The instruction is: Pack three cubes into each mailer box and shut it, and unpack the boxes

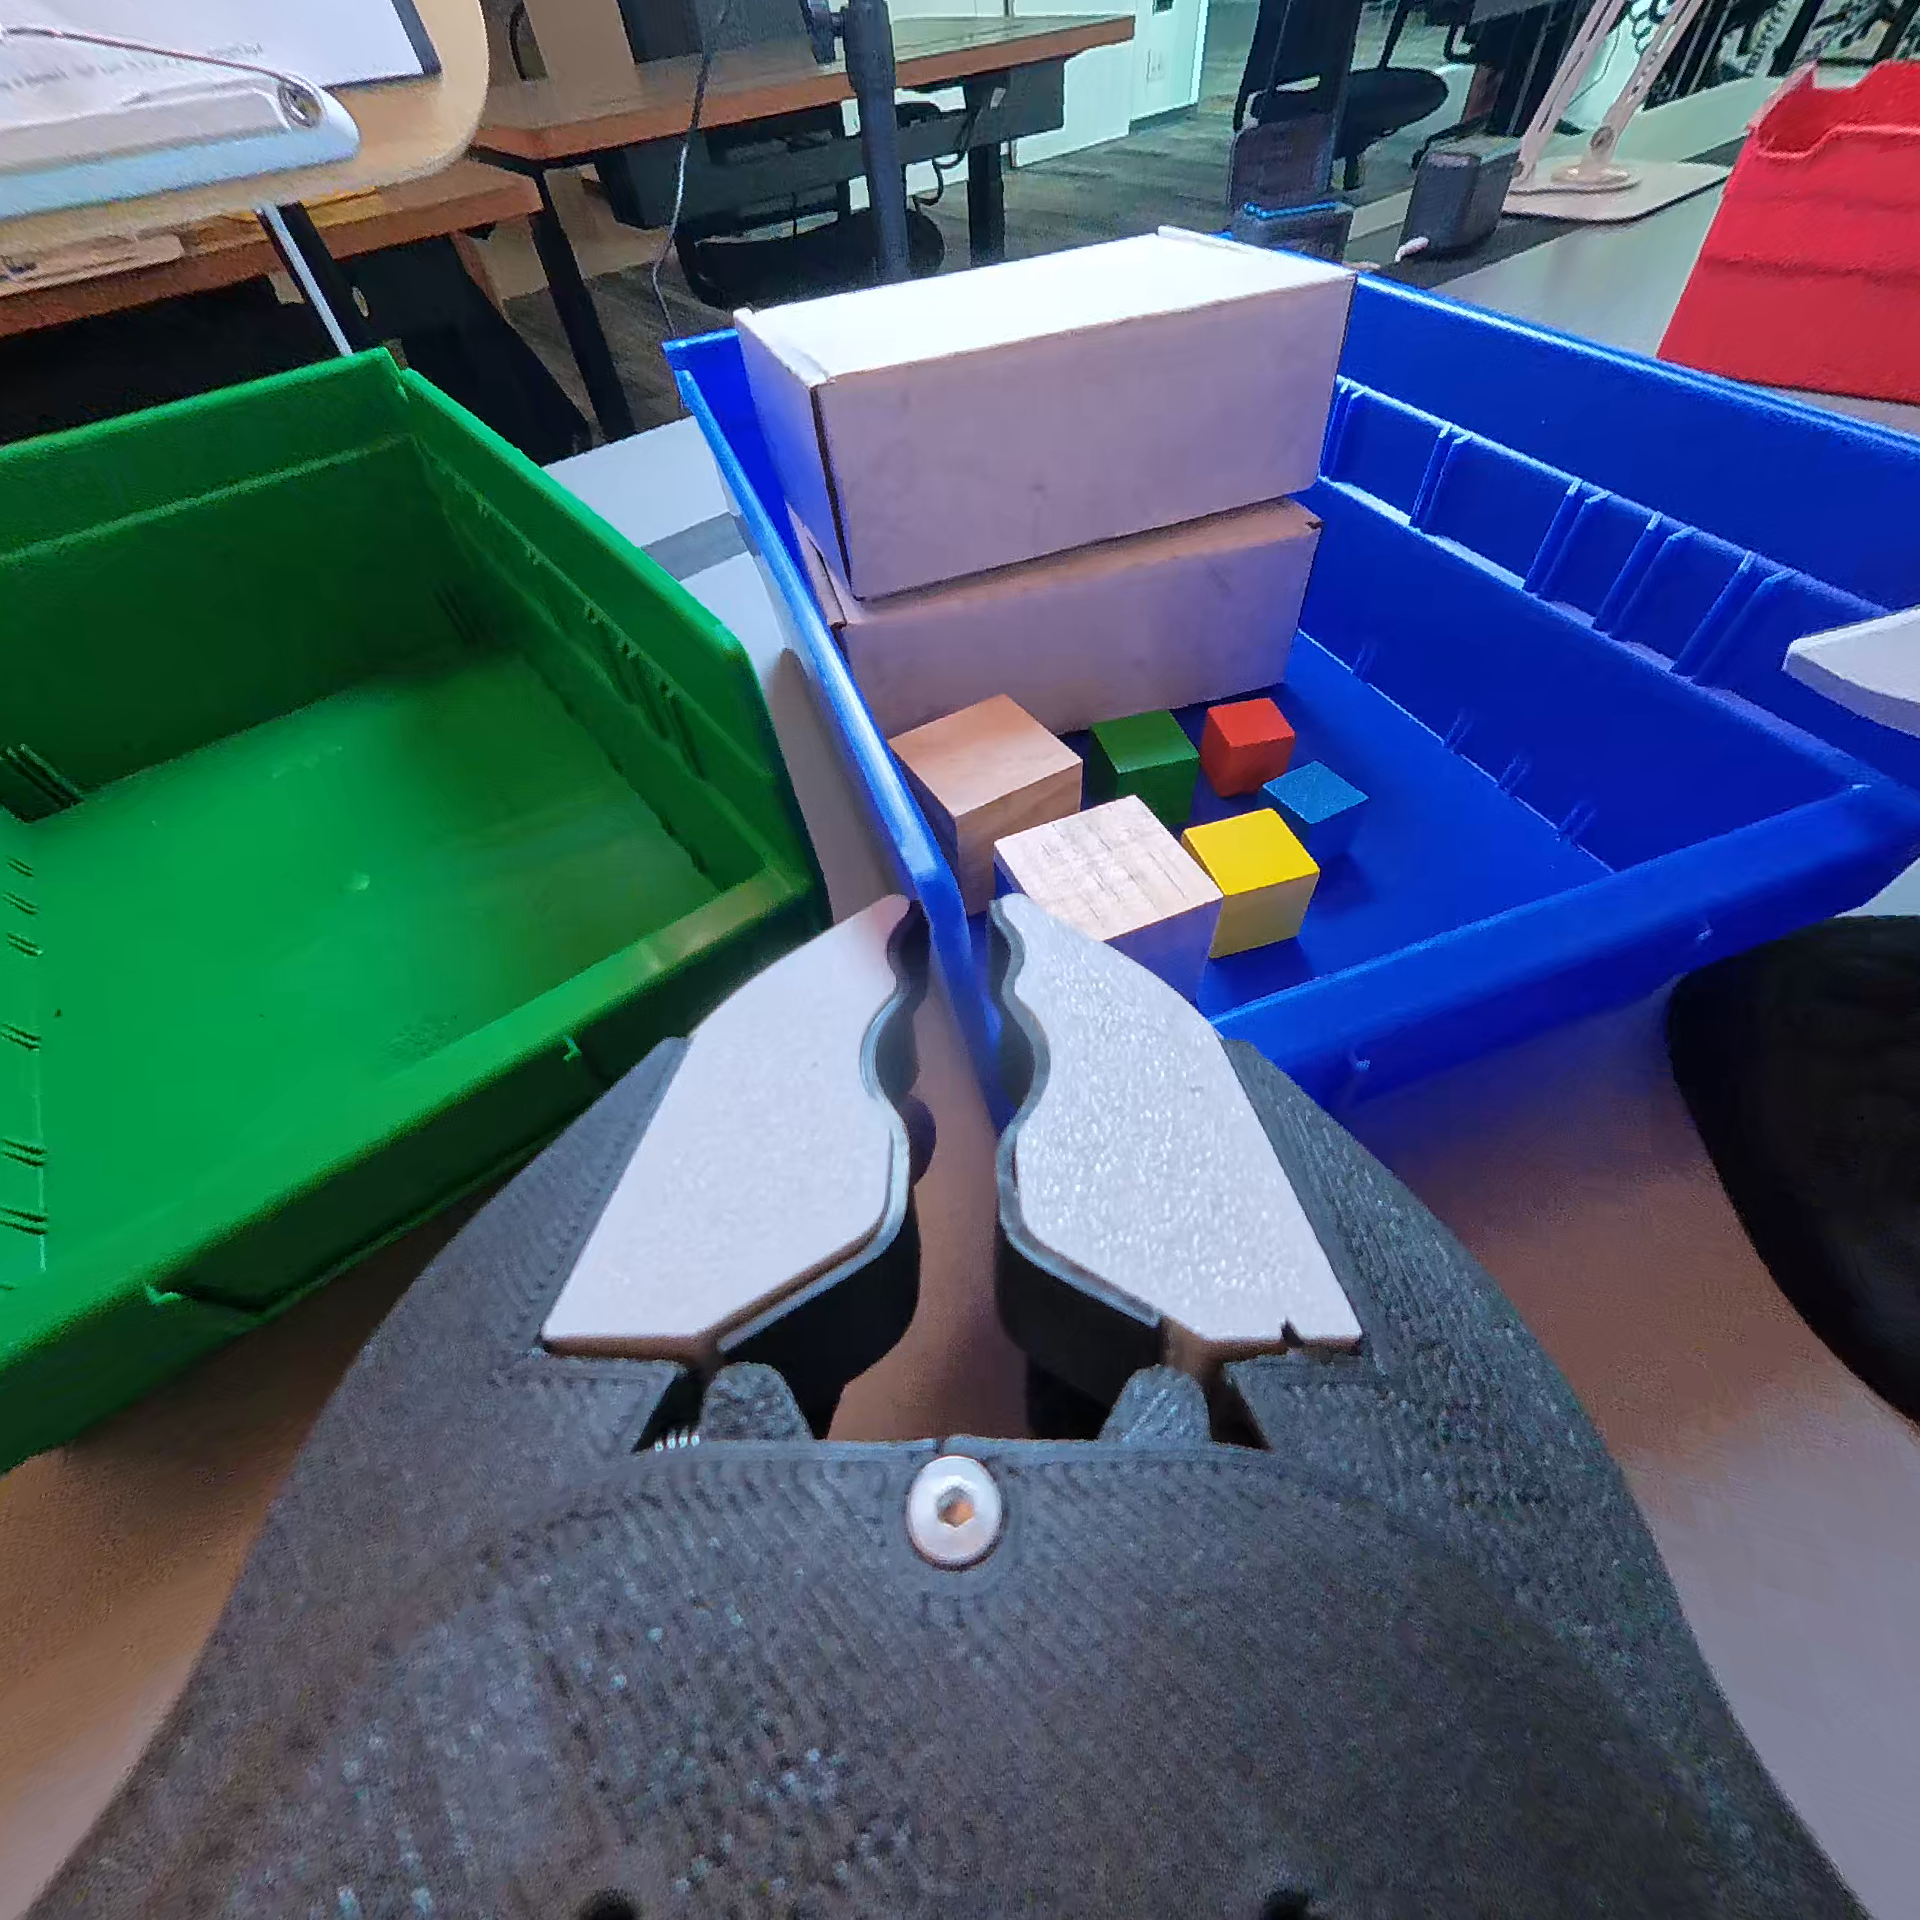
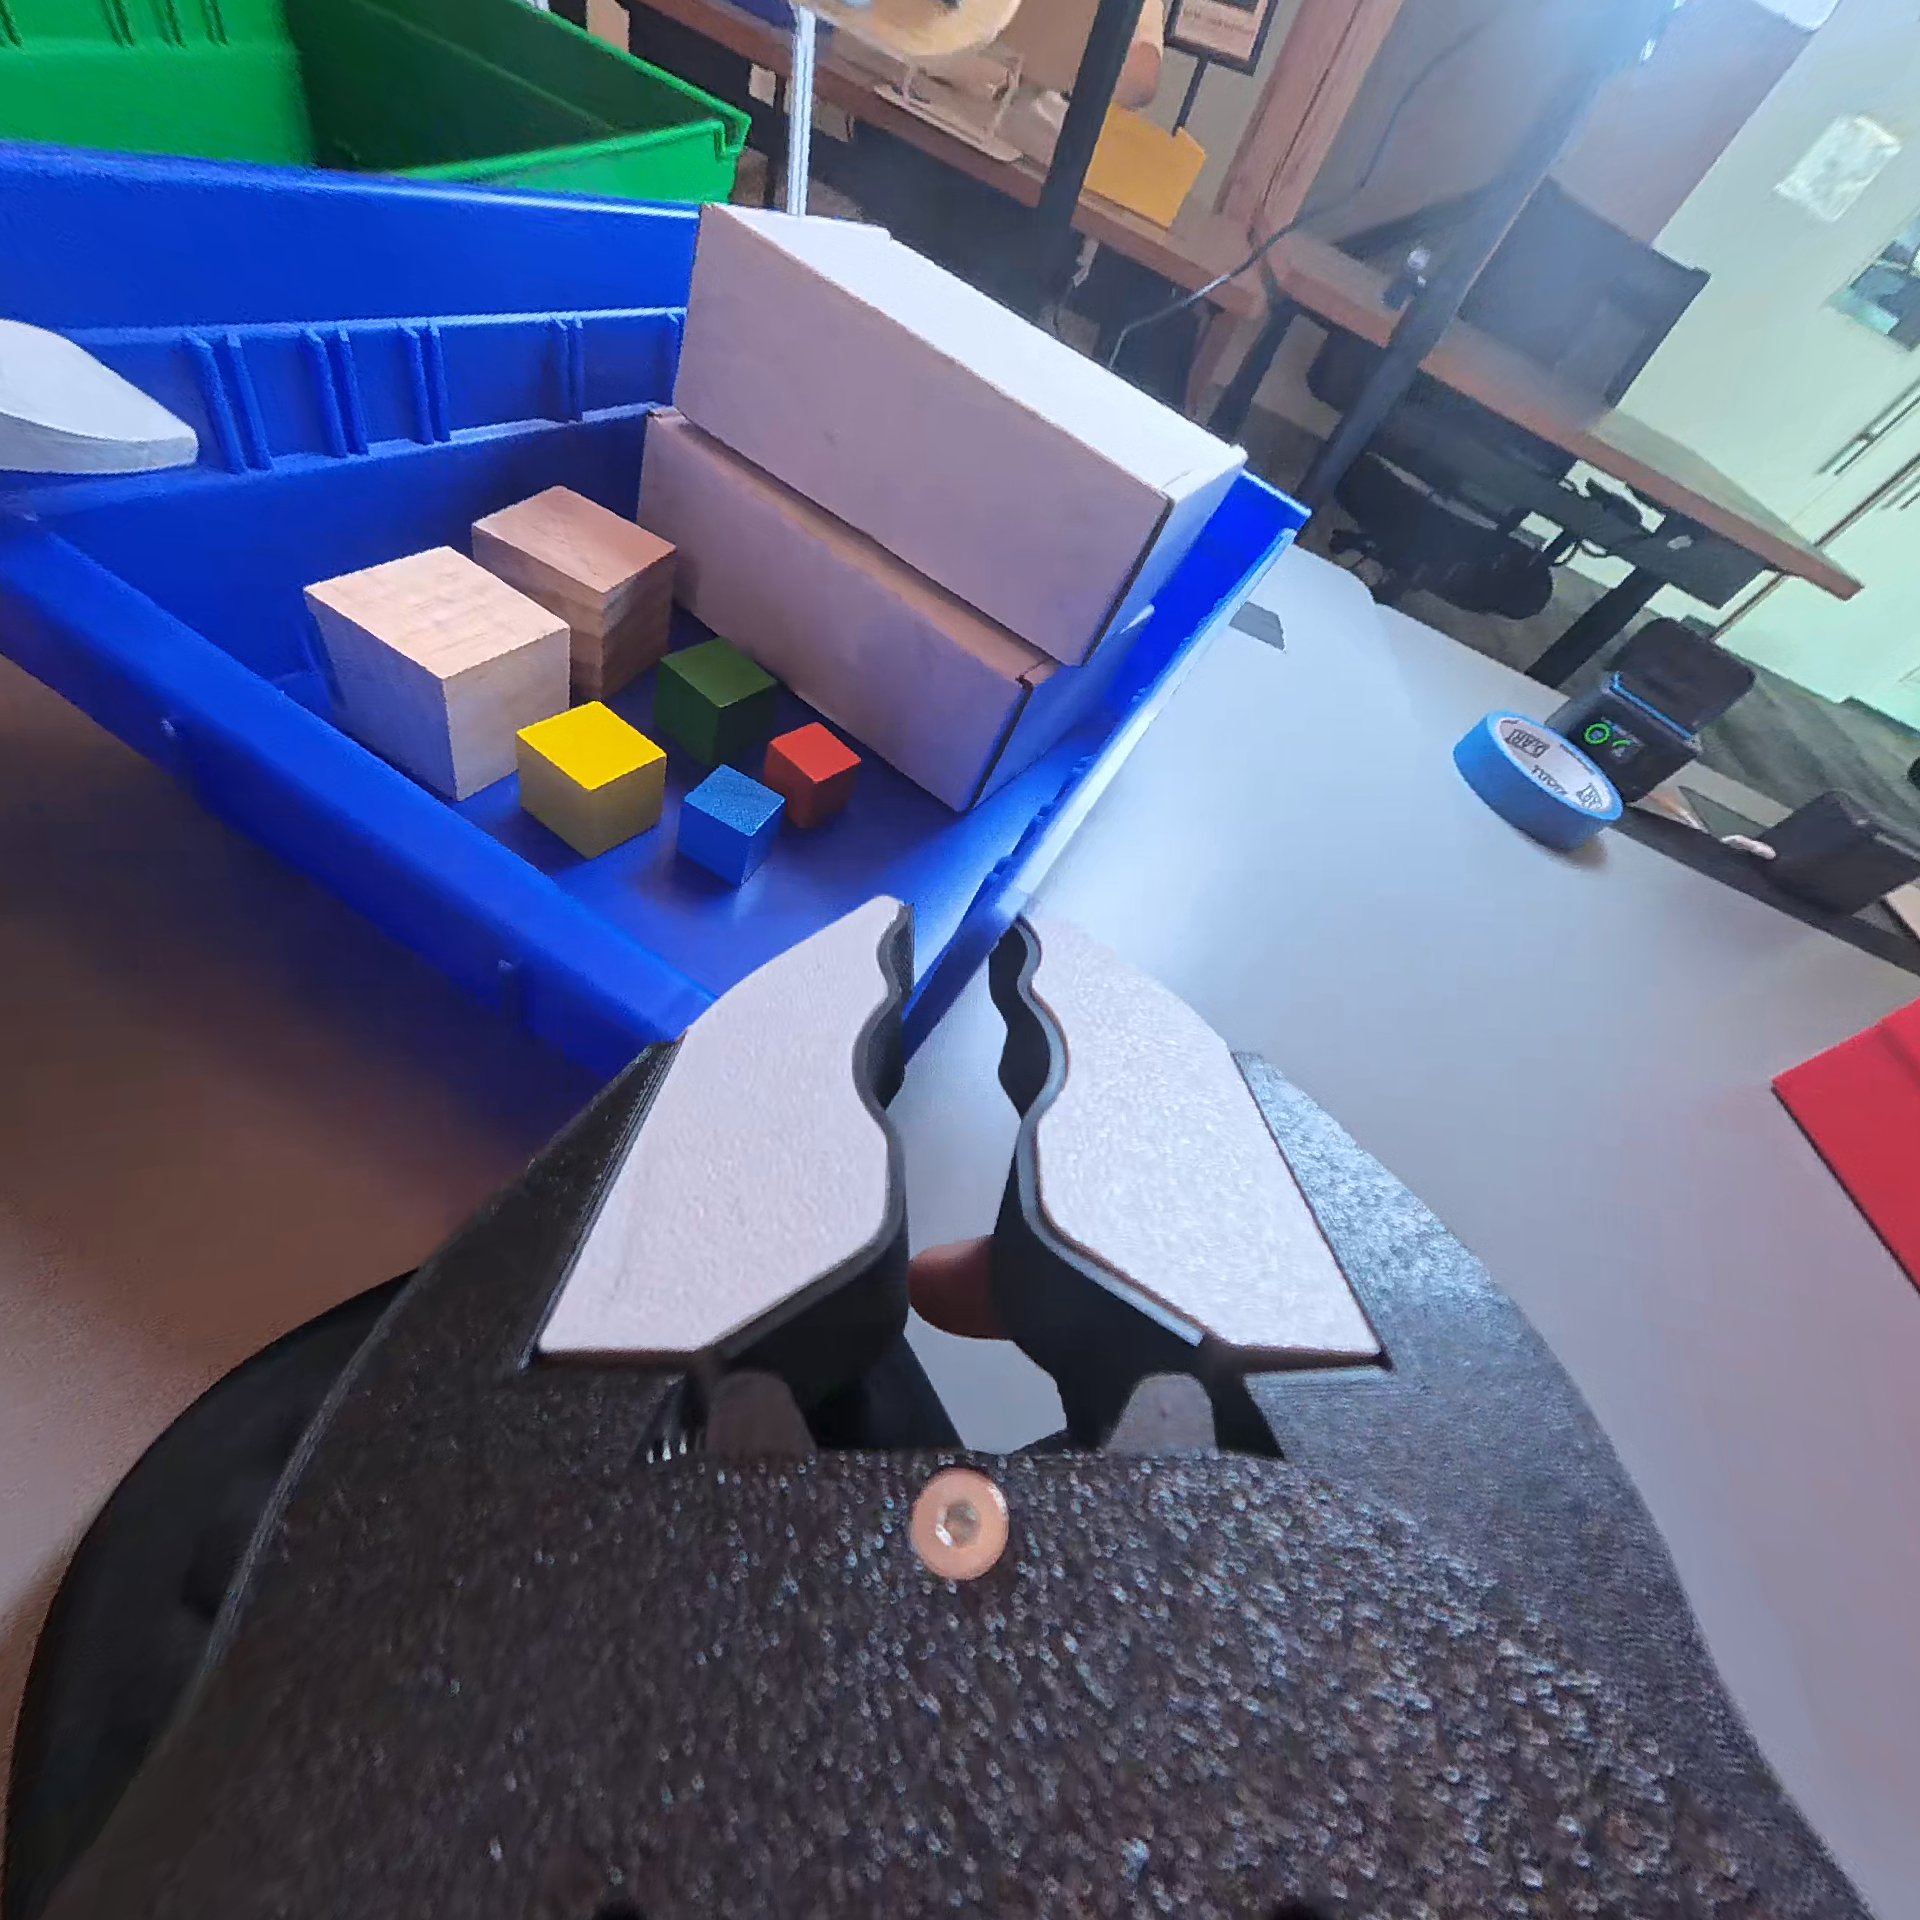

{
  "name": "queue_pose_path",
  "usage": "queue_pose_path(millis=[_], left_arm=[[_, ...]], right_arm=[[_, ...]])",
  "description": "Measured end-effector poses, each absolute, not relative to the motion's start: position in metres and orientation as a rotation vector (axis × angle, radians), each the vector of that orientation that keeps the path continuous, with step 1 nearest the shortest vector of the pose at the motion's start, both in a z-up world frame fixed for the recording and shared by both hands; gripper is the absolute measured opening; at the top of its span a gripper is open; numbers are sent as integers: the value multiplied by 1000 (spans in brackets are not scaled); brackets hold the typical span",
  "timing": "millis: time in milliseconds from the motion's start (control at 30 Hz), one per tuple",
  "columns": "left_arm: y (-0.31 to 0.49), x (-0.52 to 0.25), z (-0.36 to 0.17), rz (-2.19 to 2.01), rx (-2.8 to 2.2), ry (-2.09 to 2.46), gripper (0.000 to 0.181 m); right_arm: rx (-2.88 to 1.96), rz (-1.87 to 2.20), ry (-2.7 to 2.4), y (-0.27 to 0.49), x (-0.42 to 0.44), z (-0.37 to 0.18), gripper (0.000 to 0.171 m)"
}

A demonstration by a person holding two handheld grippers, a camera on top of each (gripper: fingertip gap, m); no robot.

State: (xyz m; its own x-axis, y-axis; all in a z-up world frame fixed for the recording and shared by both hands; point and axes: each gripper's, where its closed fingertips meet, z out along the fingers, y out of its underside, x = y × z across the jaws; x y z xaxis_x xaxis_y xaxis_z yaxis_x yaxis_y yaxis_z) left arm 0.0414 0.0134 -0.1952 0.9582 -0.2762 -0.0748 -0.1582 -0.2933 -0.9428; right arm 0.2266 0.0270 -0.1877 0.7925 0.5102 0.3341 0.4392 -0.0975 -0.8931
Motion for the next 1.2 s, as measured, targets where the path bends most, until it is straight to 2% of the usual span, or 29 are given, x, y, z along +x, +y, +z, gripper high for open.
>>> queue_pose_path(millis=[167,333,467,600,700,867,1033,1133,1200], left_arm=[[5,42,-163,-107,-1790,324,9],[-24,26,-92,-61,-1663,310,10],[-66,-28,-37,69,-1590,258,9],[-119,-103,-13,199,-1591,159,9],[-161,-157,-21,286,-1649,109,11],[-223,-225,-63,405,-1790,55,14],[-262,-270,-118,463,-1905,-52,16],[-264,-288,-155,465,-1969,-105,15],[-259,-298,-171,495,-1950,-122,15]], right_arm=[[-1629,51,-742,19,227,-162,13],[-1494,112,-743,1,213,-94,12],[-1347,211,-795,-26,160,-38,13],[-1259,347,-868,-56,79,-9,14],[-1249,450,-948,-77,16,-11,13],[-1249,581,-1110,-105,-77,-43,12],[-1295,696,-1248,-120,-150,-107,10],[-1358,698,-1307,-119,-175,-154,10],[-1323,675,-1301,-115,-184,-166,10]])
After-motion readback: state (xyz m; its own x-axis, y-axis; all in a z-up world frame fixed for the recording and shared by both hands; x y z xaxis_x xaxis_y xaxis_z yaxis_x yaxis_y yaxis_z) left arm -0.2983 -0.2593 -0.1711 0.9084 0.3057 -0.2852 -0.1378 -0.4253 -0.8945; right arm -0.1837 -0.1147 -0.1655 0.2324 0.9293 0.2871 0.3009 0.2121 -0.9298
